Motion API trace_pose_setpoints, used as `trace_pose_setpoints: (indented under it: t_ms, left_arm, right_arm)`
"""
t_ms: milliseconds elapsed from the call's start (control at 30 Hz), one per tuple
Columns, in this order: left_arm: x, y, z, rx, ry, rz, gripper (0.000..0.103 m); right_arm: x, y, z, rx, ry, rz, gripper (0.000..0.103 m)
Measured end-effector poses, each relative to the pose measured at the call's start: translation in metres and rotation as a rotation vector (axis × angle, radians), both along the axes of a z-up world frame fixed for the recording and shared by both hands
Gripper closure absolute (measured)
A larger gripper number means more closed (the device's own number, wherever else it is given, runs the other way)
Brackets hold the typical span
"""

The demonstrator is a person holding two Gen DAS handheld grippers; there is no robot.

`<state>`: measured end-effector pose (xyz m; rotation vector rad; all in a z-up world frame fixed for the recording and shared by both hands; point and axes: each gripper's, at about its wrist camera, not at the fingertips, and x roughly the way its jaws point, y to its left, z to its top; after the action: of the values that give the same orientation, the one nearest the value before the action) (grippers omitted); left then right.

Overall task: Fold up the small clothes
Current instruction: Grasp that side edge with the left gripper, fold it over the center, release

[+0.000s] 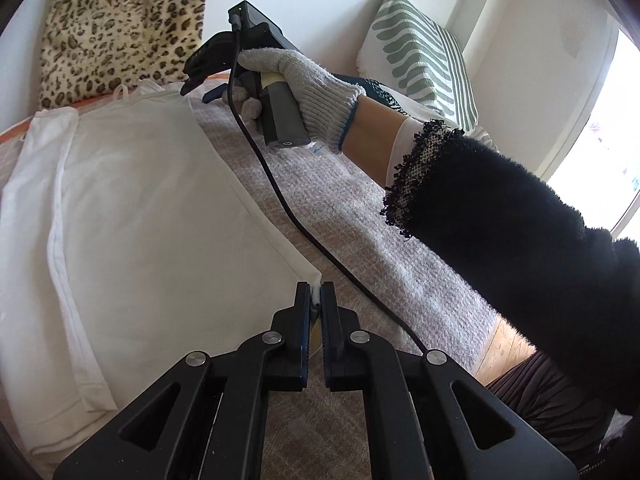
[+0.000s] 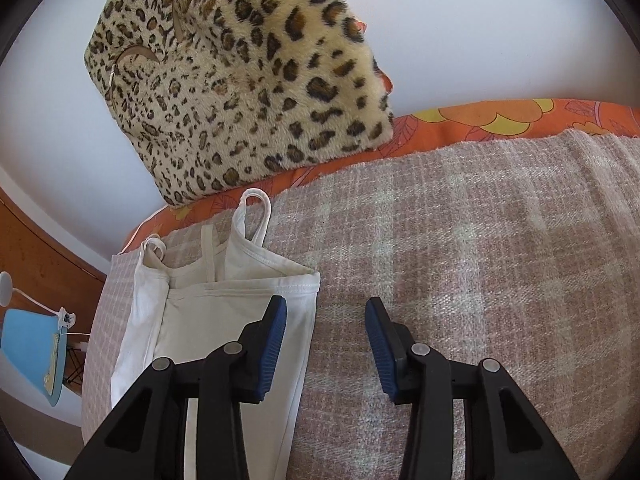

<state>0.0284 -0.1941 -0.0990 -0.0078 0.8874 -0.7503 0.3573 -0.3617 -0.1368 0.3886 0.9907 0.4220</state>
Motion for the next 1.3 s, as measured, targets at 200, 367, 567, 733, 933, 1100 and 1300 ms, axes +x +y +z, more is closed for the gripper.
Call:
trace_pose_setpoints:
  t_ms: [200, 367, 567, 733, 933, 1100, 1300]
  left_arm:
    - [-0.001, 0.008, 0.003, -0.015, 0.000, 0.024, 0.100]
    - [-0.009, 0.012, 0.007, -0.024, -0.014, 0.036, 0.100]
    - [-0.014, 0.023, 0.013, -0.031, -0.029, 0.058, 0.100]
    - [-0.017, 0.034, 0.016, -0.032, -0.036, 0.078, 0.100]
    - [-0.018, 0.055, 0.024, -0.035, -0.046, 0.117, 0.100]
    - [-0.018, 0.073, 0.023, -0.034, -0.035, 0.159, 0.100]
    - [-0.019, 0.091, 0.019, -0.025, -0.025, 0.192, 0.100]
  right_arm:
    - [-0.001, 0.010, -0.001, 0.021, 0.019, 0.023, 0.084]
    - [-0.007, 0.014, 0.009, 0.002, -0.004, 0.013, 0.101]
    - [-0.019, 0.024, 0.046, -0.063, -0.073, 0.015, 0.102]
    - [-0.022, 0.050, 0.066, -0.122, -0.096, 0.035, 0.102]
    - [-0.019, 0.088, 0.077, -0.181, -0.104, 0.075, 0.102]
    - [-0.017, 0.116, 0.080, -0.212, -0.101, 0.101, 0.102]
    - [-0.012, 0.151, 0.081, -0.251, -0.106, 0.144, 0.102]
